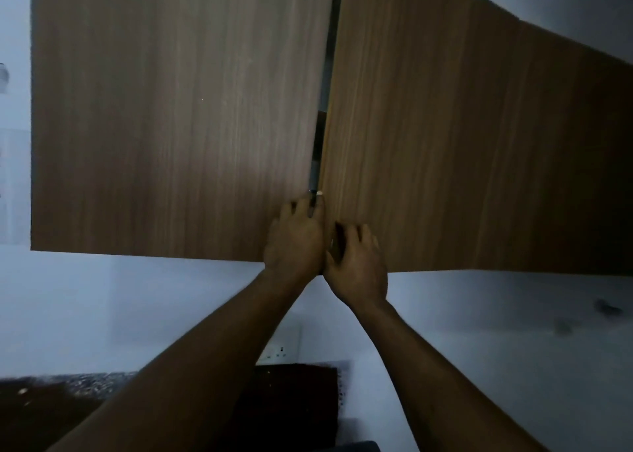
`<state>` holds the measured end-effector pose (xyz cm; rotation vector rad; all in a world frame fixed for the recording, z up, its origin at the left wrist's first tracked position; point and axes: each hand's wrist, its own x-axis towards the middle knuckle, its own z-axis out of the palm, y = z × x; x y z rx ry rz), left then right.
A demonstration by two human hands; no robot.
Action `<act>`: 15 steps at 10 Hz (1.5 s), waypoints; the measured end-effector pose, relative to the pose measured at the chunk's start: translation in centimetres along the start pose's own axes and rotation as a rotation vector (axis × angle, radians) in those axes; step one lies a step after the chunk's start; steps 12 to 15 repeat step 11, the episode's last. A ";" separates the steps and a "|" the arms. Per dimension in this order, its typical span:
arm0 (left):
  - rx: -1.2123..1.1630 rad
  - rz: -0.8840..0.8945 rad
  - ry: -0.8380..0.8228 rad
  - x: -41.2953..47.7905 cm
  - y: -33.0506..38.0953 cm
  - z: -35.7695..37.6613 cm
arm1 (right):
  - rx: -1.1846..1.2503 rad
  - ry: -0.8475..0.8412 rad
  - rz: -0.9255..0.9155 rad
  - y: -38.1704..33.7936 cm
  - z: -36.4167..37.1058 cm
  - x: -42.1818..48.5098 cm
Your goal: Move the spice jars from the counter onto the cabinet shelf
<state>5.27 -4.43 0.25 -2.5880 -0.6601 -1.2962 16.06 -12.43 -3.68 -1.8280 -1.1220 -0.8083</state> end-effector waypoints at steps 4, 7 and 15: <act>0.288 0.007 -0.122 -0.2 -4.7 6.8 | -0.019 -0.076 -0.093 2.6 4.5 0.9; 0.329 -0.003 -0.137 -0.4 -4.9 7.4 | -0.050 -0.079 -0.200 4.1 3.9 1.1; 0.342 -0.048 -0.229 -3.9 -6.3 4.1 | 0.260 -0.254 -0.125 2.4 -2.5 2.0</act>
